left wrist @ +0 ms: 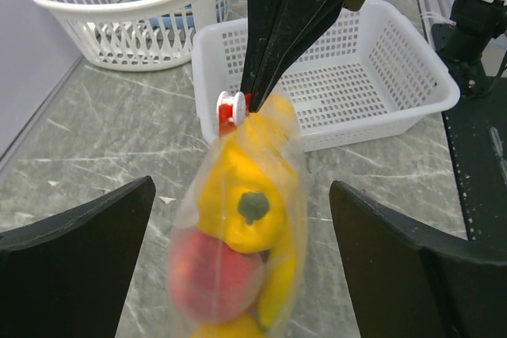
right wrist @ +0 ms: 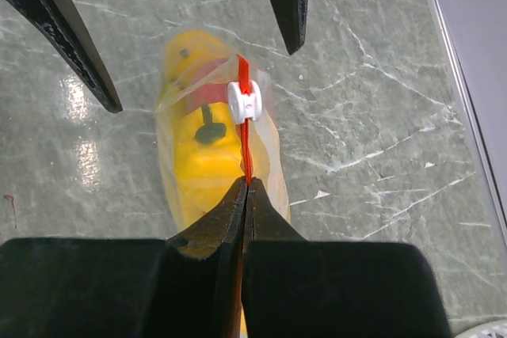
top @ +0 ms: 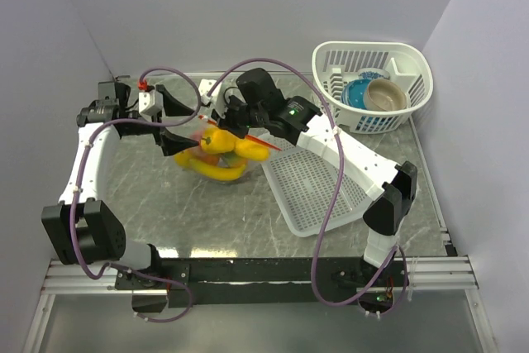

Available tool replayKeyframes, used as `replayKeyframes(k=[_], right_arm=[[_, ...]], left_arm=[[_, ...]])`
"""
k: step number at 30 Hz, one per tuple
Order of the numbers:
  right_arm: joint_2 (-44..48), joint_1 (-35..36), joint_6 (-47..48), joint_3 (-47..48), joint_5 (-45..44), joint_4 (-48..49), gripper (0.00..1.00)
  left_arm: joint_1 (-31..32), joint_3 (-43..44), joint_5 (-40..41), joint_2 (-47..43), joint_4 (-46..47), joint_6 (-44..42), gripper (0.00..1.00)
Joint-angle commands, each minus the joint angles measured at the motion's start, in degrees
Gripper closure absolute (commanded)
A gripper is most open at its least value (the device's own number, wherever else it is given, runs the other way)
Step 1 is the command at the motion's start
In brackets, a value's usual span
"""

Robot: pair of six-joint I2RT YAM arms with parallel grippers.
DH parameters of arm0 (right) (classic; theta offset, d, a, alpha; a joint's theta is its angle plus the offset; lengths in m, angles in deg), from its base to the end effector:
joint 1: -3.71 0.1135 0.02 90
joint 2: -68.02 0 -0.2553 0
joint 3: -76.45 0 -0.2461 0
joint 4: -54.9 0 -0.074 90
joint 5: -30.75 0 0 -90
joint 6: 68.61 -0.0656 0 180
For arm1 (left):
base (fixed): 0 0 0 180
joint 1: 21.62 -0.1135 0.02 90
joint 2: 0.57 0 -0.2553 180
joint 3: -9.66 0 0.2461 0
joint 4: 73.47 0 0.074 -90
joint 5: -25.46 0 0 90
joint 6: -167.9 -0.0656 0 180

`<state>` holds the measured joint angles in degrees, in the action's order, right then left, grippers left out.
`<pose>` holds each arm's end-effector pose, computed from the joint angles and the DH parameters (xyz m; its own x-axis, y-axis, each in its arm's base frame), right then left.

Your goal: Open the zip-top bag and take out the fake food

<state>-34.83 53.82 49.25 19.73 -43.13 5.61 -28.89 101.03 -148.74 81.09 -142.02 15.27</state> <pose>0.2601 0.3396 0.3822 0.1437 -0.5281 -0.8369 -0.9342 0.2067 -0.2908 0.2734 -0.0309 0.3386 0.0519 0.0971 -0.9939 0.9827 0.1722 0.0681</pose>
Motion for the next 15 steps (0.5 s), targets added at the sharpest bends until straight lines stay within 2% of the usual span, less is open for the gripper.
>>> replayKeyframes(k=[1, 4, 10, 13, 14, 15], right_arm=[[3.6, 0.7, -1.1, 0.5, 1.8, 5.1, 1.00], [3.2, 0.9, -1.4, 1.0, 2.9, 4.9, 1.00], [1.8, 1.3, -1.9, 1.8, 3.1, 5.0, 1.00], [1.7, 1.5, -2.2, 1.1, 2.7, 5.3, 1.00], [1.8, 1.6, -2.2, 0.8, 2.5, 5.7, 1.00], [1.9, 1.6, -2.2, 0.4, 2.4, 5.9, 1.00]], left_arm=[[0.4, 2.0, -12.9, 1.3, -0.9, -5.3, 0.01], [1.1, 3.8, -12.9, 3.5, -4.2, -8.4, 0.01], [3.0, 8.3, -12.8, 9.3, -21.1, -25.3, 0.01], [3.3, 10.7, -12.8, 10.9, -23.5, -23.5, 0.13], [3.2, 10.8, -12.8, 10.6, -22.6, -21.8, 0.23], [3.3, 10.1, -12.8, 10.2, -19.0, -19.8, 0.27]])
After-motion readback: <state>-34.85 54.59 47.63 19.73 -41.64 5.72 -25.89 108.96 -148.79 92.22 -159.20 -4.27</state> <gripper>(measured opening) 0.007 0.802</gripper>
